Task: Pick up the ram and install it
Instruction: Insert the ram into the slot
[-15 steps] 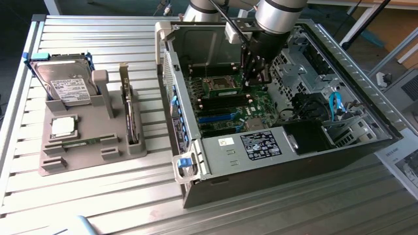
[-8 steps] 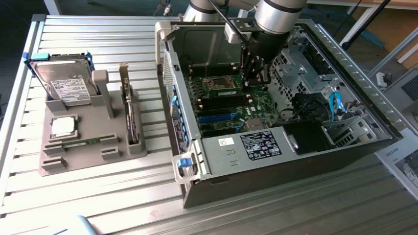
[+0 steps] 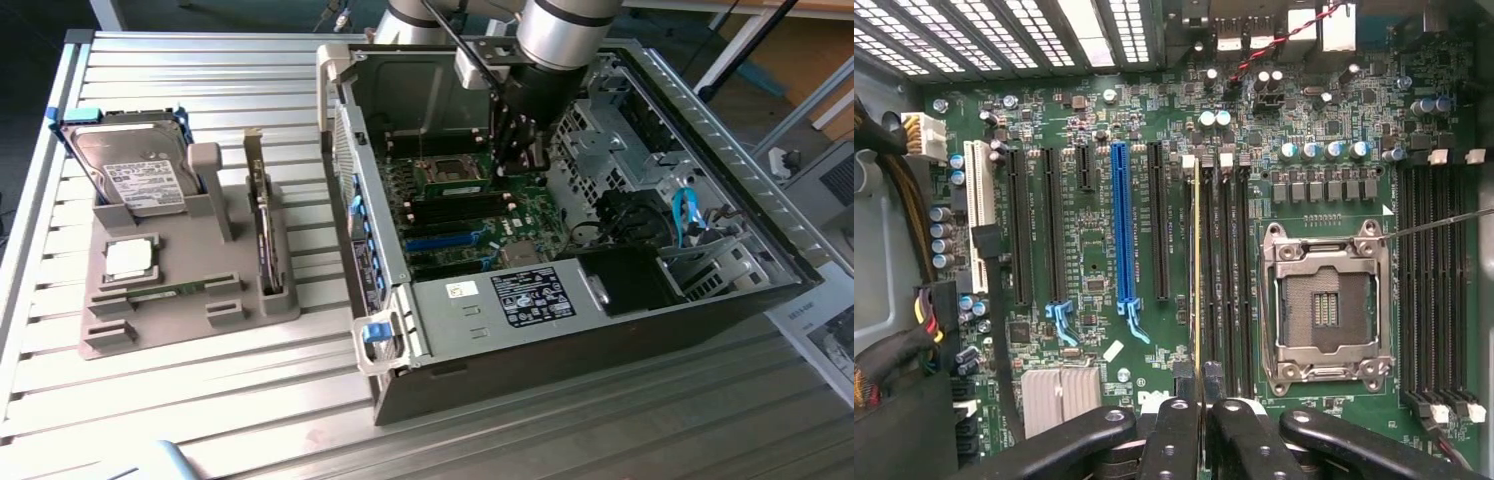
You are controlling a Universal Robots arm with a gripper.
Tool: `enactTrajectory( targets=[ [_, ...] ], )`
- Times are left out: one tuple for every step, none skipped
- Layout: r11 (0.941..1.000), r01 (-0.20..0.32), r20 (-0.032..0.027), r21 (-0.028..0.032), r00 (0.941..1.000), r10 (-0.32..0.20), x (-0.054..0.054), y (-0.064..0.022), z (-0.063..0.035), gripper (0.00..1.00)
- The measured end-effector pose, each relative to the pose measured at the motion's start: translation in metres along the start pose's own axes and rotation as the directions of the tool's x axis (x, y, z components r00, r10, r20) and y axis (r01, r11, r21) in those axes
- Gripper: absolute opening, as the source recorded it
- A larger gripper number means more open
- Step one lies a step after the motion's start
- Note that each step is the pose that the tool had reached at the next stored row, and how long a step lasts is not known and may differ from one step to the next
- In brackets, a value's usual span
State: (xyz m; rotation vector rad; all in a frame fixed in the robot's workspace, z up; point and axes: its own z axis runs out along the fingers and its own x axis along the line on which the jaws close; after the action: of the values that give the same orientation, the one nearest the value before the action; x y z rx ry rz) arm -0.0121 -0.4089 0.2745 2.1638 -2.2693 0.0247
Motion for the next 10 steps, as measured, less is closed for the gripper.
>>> enactTrajectory(
  targets=[
    [1.0000,0.000,-0.0001,0.0000,1.0000,0.000,0.0000,0.0001,0.0004,0.12],
    [1.0000,0.000,0.0001,0.0000,1.0000,0.000,-0.0001,0.0003,0.0011,0.12],
    [1.0000,0.000,0.0000,0.0000,1.0000,0.000,-0.0002,0.0005,0.0018,0.12],
    [1.0000,0.000,0.0001,0.0001,1.0000,0.000,-0.0003,0.0007,0.0031,0.12],
    [1.0000,0.000,0.0002,0.0001,1.0000,0.000,-0.0004,0.0008,0.0037,0.12],
    [1.0000,0.000,0.0001,0.0000,1.0000,0.000,-0.0004,0.0009,0.0045,0.12],
    [1.0000,0.000,0.0001,0.0000,1.0000,0.000,-0.0005,0.0010,0.0052,0.12],
    [1.0000,0.000,0.0001,0.0001,1.0000,0.000,-0.0005,0.0010,0.0060,0.12],
    [1.0000,0.000,0.0001,0.0001,1.0000,0.000,-0.0006,0.0011,0.0068,0.12],
    [1.0000,0.000,0.0001,0.0001,1.0000,0.000,-0.0006,0.0012,0.0077,0.12]
  ],
)
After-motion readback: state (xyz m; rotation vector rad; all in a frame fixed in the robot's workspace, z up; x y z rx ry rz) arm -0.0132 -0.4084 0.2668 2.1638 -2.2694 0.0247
